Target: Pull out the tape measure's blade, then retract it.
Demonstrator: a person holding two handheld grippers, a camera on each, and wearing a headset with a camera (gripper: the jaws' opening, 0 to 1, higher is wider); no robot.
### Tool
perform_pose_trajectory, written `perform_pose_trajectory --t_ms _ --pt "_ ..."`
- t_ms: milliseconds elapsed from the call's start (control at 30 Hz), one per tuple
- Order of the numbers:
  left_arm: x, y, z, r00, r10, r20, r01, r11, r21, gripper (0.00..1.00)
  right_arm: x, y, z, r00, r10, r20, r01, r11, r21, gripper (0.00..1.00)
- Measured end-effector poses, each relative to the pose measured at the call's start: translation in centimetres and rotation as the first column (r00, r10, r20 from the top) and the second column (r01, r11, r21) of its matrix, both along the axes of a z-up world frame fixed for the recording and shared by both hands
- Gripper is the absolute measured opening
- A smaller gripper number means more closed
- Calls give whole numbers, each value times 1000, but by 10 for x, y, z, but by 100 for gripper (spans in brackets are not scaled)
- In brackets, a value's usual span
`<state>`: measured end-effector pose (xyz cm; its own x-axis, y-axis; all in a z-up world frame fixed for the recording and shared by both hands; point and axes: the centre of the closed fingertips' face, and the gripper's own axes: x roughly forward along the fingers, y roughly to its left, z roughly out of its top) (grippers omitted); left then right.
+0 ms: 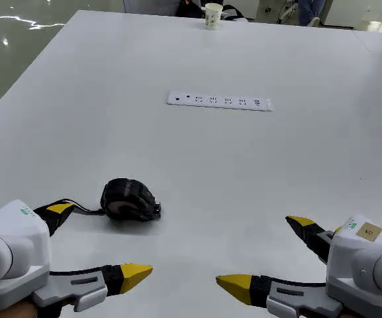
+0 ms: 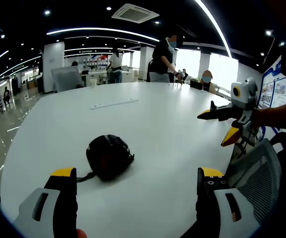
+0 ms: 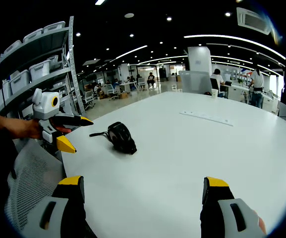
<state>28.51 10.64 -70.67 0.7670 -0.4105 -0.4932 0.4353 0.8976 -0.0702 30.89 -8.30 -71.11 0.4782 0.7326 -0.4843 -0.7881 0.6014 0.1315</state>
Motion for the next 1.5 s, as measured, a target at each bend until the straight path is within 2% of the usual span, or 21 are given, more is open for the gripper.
perform_pose_trajectory --t_ms 467,600,967,1333,1500 --pt "5 1 -2 1000 -16 -8 16 1000 14 99 7 2 -2 1000 19 -6 -19 1000 -6 99" --pt "8 4 -4 1000 -17 -13 18 1000 18 99 9 4 -4 999 32 -19 -32 999 -11 99" --pt "13 6 -8 999 -33 -22 34 999 33 99 14 8 -6 997 74 -17 -74 997 -28 99" --pt "25 8 -10 997 -78 -25 79 995 66 99 23 15 -8 992 125 -8 -126 991 -47 99" --pt "30 11 -12 996 -89 -31 91 993 75 99 25 19 -13 988 150 -23 -151 987 -54 99"
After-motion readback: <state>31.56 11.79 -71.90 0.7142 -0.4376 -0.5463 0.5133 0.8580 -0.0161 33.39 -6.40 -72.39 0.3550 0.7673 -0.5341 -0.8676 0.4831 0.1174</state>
